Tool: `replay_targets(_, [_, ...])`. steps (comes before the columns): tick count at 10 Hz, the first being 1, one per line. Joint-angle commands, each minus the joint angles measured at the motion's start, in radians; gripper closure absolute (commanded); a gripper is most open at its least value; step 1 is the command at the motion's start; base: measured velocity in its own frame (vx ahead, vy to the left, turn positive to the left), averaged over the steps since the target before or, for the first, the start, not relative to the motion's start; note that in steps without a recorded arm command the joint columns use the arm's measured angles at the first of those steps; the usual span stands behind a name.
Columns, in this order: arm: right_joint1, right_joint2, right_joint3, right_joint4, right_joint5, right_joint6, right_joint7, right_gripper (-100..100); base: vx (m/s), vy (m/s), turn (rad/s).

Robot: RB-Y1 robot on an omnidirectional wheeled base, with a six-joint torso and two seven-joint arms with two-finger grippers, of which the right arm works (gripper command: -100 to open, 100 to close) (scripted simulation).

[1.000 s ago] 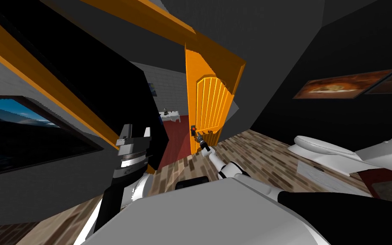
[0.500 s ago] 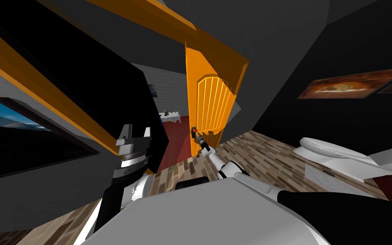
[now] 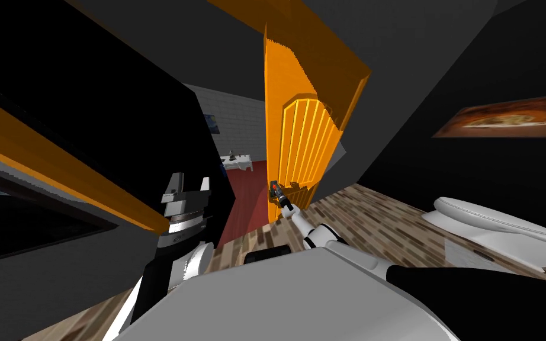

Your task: Push the door open

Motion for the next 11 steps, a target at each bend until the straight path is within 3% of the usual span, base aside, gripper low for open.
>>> replay_targets(1, [0.001, 0.002, -0.004, 0.003, -0.001, -0.003, 0.002, -100, 0.240, 0.056, 0.026])
replay_targets(3, [0.000, 0.002, -0.004, 0.003, -0.001, -0.003, 0.002, -100, 0.139, 0.033, 0.013])
replay_targets(4, [0.000, 0.002, -0.004, 0.003, -0.001, -0.003, 0.002, 100, 0.000, 0.000, 0.000])
replay_targets(9, [0.000, 0.002, -0.004, 0.003, -0.001, -0.003, 0.002, 100, -0.016, -0.004, 0.002])
replay_targets(11, [0.002, -0.003, -0.017, 0.007, -0.005, -0.001, 0.008, 100, 0.144, 0.070, -0.043])
